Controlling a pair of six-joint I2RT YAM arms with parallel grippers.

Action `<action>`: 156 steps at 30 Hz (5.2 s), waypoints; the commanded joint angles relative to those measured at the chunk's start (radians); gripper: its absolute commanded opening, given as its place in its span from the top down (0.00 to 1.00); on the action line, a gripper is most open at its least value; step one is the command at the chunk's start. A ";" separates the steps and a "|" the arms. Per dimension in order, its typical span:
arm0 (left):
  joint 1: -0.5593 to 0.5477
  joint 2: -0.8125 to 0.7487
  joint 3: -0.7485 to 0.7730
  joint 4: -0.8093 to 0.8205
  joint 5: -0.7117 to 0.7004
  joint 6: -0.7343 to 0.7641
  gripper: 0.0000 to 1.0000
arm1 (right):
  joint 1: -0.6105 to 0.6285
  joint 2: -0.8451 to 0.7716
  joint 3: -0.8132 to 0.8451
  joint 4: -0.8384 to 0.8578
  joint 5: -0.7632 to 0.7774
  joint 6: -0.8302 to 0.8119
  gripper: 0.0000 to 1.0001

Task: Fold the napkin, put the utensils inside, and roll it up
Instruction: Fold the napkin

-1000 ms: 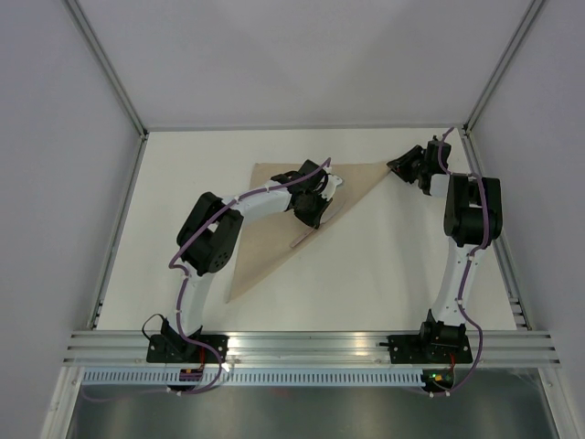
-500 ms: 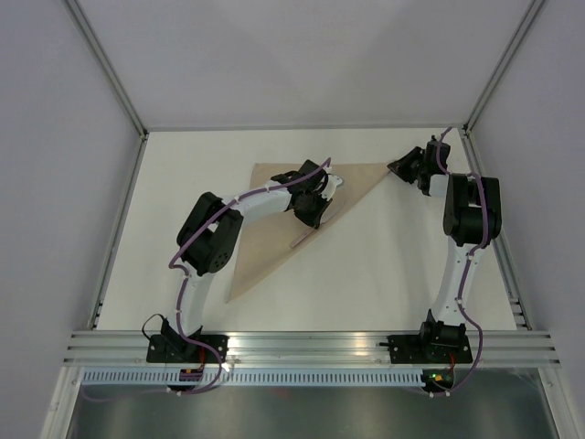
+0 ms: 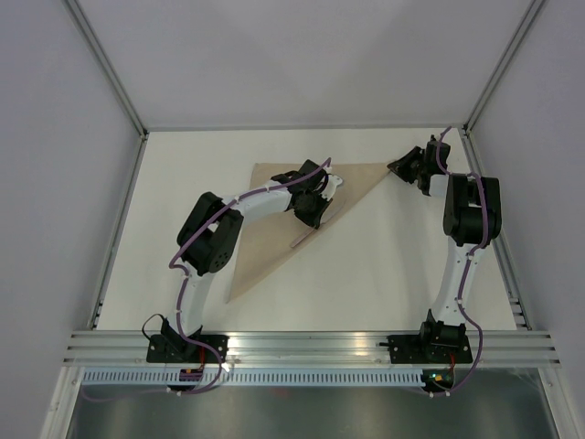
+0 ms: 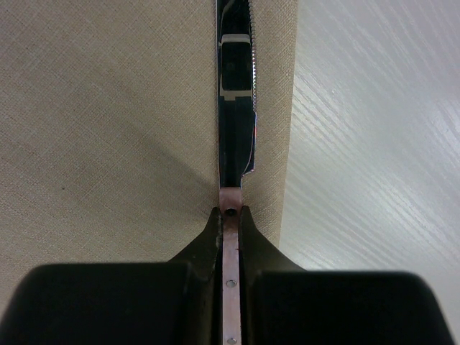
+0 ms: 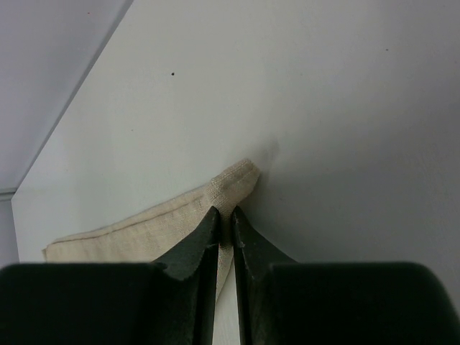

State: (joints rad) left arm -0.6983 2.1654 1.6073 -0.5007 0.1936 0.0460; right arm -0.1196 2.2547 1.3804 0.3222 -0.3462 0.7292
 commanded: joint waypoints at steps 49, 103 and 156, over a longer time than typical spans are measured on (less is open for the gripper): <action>0.034 -0.159 -0.055 0.077 0.078 -0.109 0.38 | 0.078 -0.222 0.000 0.074 -0.158 -0.093 0.84; 0.299 -0.763 -0.273 -0.002 0.032 -0.500 0.45 | 0.814 -0.419 -0.187 -0.494 -0.131 -1.117 0.70; 0.596 -0.928 -0.162 -0.148 -0.091 -0.538 0.40 | 1.615 -0.334 -0.477 0.324 0.665 -1.466 0.49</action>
State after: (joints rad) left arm -0.1116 1.2552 1.4540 -0.6559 0.0975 -0.4973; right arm 1.4895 1.9114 0.8722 0.5636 0.2905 -0.7238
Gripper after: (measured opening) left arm 0.599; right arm 0.498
